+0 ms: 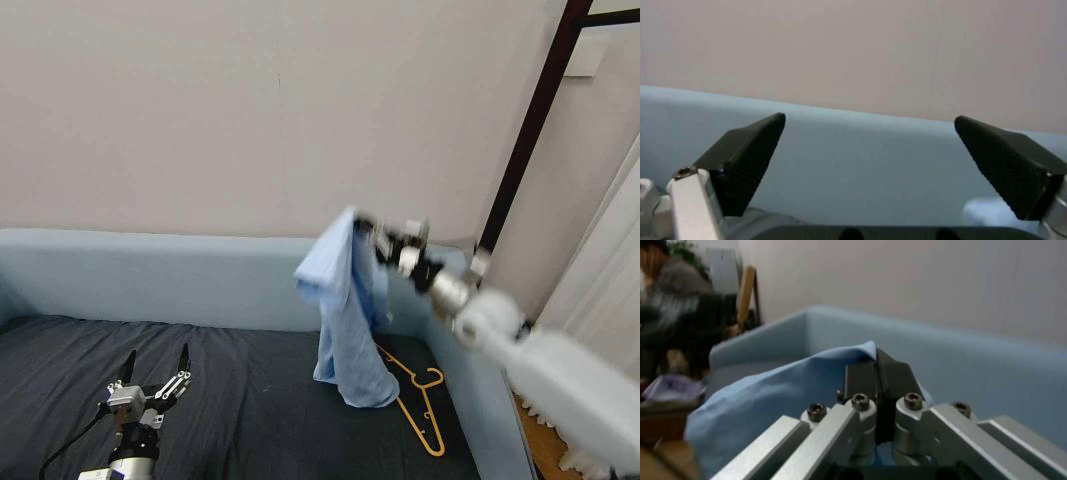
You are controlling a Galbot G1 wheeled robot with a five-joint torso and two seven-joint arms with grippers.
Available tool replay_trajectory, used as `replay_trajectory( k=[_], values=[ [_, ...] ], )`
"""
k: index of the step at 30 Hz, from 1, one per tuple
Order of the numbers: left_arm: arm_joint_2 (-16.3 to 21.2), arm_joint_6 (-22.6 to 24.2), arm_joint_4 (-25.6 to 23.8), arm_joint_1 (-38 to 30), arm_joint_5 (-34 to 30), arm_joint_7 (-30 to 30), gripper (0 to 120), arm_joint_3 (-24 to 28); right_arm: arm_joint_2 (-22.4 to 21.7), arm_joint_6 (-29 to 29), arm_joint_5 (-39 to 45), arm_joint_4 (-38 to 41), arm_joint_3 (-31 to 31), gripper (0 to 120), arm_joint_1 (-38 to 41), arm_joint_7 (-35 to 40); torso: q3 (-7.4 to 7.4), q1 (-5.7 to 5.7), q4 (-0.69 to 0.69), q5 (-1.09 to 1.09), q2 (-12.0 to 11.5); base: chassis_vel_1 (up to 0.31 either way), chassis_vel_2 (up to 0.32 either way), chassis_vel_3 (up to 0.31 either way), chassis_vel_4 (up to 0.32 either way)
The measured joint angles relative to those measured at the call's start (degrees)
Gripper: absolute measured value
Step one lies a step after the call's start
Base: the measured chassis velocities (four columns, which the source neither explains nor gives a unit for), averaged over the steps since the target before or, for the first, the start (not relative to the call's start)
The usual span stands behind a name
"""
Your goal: Pick up the clothes from the sofa and hang them on the clothes hanger.
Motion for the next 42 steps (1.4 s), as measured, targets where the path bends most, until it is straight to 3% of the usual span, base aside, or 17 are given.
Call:
replay_trajectory(
  k=[2, 5, 12, 15, 17, 19, 21, 25, 27, 29, 31, 32, 35, 37, 38, 39, 42],
  values=[
    [0.18, 0.01, 0.08, 0.02, 0.04, 0.02, 100, -0.02, 2.65, 1.52, -6.53, -3.97, 1.97, 0, -10.16, -2.67, 0.00, 0.00, -0.02, 0.02, 0.00, 0.000, 0.000, 0.000, 0.000],
    [0.25, 0.15, 0.09, -0.14, 0.05, 0.03, 100, -0.03, 5.18, 3.67, -12.61, -9.15, 3.53, 0, -15.78, -4.95, -0.01, -0.01, -0.02, -0.03, 0.00, 0.000, 0.000, 0.000, 0.000],
    [0.11, 0.82, 0.25, -1.03, 0.19, 0.17, 100, 0.36, 7.93, 5.23, -22.10, -15.39, 5.53, 1, -17.79, -4.67, 0.00, 0.00, 0.03, -0.02, 0.00, 0.000, 0.000, 0.000, 0.000],
    [0.03, 0.93, 0.80, -1.61, 0.23, 0.20, 100, 0.53, 6.40, 0.09, -27.02, -14.18, 7.08, 16, -17.68, -3.51, 0.00, 0.00, 0.04, -0.01, 0.00, 0.000, 0.000, 0.000, 0.000],
    [0.03, 0.93, 0.80, -1.61, 0.23, 0.20, 100, 0.53, 6.40, 0.09, -27.02, -14.18, 7.08, 16, -17.68, -3.51, 0.00, 0.00, 0.04, -0.01, 0.00, 0.000, 0.000, 0.000, 0.000],
    [0.23, 0.93, 1.51, -2.09, 0.13, 0.20, 100, 0.44, 2.41, -3.71, -31.55, -13.78, 10.03, 31, -18.51, -8.78, 0.00, 0.00, 0.01, -0.03, 0.00, 0.000, 0.000, 0.000, 0.000],
    [0.37, 0.93, 1.79, -2.34, 0.06, 0.21, 100, 0.33, 1.43, -4.12, -32.36, -13.75, 10.96, 34, -18.93, -10.67, 0.00, 0.00, 0.00, -0.02, 0.00, 0.000, 0.000, 0.000, 0.000],
    [1.19, 1.46, 3.99, -3.64, -0.04, 0.21, 100, -0.14, -0.69, -2.51, -33.69, -14.19, 15.23, 55, -19.93, -20.48, 0.00, 0.00, 0.00, -0.01, 0.00, 0.000, 0.000, 0.000, 0.000],
    [1.44, 1.66, 4.68, -3.85, 0.07, 0.19, 100, -0.24, -0.70, -2.22, -33.42, -14.21, 15.67, 56, -19.86, -20.26, 0.00, 0.00, 0.00, -0.02, 0.00, 0.000, 0.000, 0.000, 0.000],
    [2.28, 1.92, 6.27, -3.98, 0.49, 0.16, 100, -0.41, -0.33, -2.40, -29.74, -13.77, 14.55, 66, -19.19, -10.91, 0.01, 0.01, 0.00, -0.05, 0.00, 0.000, 0.000, 0.000, 0.000],
    [3.06, 1.85, 6.94, -3.44, 0.69, 0.35, 100, -0.45, 1.22, -5.71, -20.02, -11.19, 10.27, 76, -17.79, 4.38, 0.01, 0.01, 0.02, -0.02, 0.00, 0.000, 0.000, 0.000, 0.000],
    [3.06, 1.85, 6.94, -3.44, 0.69, 0.35, 100, -0.45, 1.22, -5.71, -20.02, -11.19, 10.27, 76, -17.79, 4.38, 0.01, 0.01, 0.02, -0.02, 0.00, 0.000, 0.000, 0.000, 0.000],
    [3.93, 1.08, 7.04, -2.47, 1.08, 0.56, 100, -0.71, 4.95, -12.52, -4.90, -8.17, 6.28, 90, -15.01, 21.24, 0.01, 0.01, 0.05, -0.04, 0.00, 0.000, 0.000, 0.000, 0.000],
    [4.14, 0.94, 7.05, -2.18, 1.27, 0.56, 100, -0.99, 6.25, -14.49, -0.43, -8.15, 5.81, 93, -14.10, 23.21, 0.01, 0.01, 0.04, -0.03, -0.01, 0.000, 0.000, 0.000, 0.000],
    [4.63, 0.56, 6.99, -1.28, 1.55, 0.51, 100, -2.12, 10.57, -21.09, 10.98, -10.30, 6.76, 100, -11.43, 24.03, 0.01, 0.01, 0.02, -0.04, -0.01, 0.000, 0.000, 0.000, 0.000],
    [4.68, 0.27, 6.89, -0.77, 1.72, 0.46, 100, -2.80, 13.66, -23.29, 14.39, -13.49, 9.08, 100, -10.09, 21.07, 0.01, 0.01, 0.03, -0.03, -0.01, 0.000, 0.000, 0.000, 0.000],
    [4.55, 0.08, 6.87, -0.48, 1.94, 0.43, 100, -3.11, 16.29, -25.19, 16.61, -16.10, 11.49, 100, -9.39, 16.76, 0.01, 0.01, 0.02, -0.04, -0.01, 0.000, 0.000, 0.000, 0.000]
  ],
)
